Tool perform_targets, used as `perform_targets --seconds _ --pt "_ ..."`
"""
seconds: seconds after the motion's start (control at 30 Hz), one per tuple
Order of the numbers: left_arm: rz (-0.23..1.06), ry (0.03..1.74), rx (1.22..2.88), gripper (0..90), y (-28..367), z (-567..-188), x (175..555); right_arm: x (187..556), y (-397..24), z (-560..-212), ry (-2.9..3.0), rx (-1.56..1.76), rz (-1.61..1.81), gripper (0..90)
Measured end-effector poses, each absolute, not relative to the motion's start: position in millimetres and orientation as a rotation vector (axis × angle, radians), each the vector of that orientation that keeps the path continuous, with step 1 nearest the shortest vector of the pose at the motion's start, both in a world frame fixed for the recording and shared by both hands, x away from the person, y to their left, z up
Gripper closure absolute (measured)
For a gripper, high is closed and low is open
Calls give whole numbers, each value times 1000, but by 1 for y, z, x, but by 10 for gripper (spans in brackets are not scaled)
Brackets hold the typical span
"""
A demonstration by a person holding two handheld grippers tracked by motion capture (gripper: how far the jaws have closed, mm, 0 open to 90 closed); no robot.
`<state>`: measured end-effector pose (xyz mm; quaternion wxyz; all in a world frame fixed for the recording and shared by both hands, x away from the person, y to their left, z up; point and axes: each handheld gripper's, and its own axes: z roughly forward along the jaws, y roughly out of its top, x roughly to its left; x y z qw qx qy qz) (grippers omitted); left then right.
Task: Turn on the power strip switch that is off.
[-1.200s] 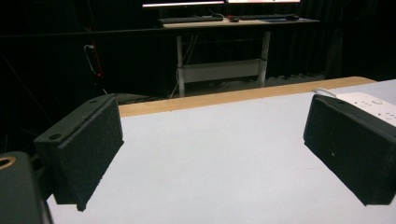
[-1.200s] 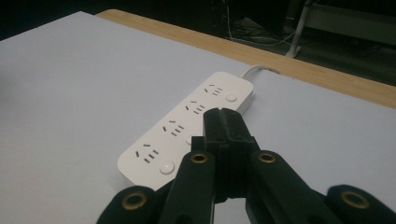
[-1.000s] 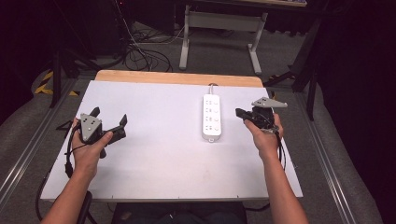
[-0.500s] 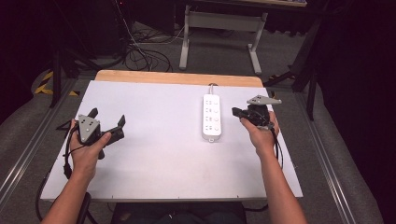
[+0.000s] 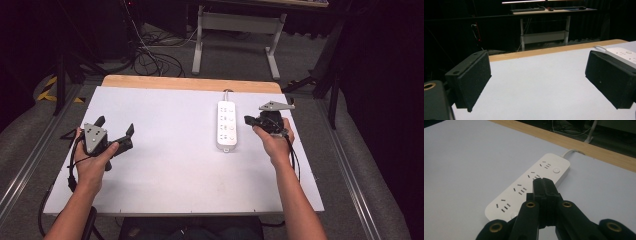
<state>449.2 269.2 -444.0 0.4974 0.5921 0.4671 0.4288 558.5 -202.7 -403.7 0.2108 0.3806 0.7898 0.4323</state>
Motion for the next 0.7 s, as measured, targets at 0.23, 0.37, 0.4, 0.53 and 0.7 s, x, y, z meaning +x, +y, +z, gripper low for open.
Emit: perform_targets --seconds 0.23,0.37,0.4,0.53,0.7 --pt "1040 1127 1439 73 268 -444 450 566 -194 -410 2233 1056 1180 900" --pt "1040 1123 1440 73 268 -444 450 572 -189 -417 2254 1064 1169 900" --pt "1038 1123 1441 73 268 -444 450 573 -188 -418 2262 1061 1163 900" --pt "1042 1123 1446 73 268 -444 449 578 -182 -423 2281 1056 1148 900" --pt "1043 1121 1448 73 268 -445 448 585 -176 -430 2302 1057 1130 900"
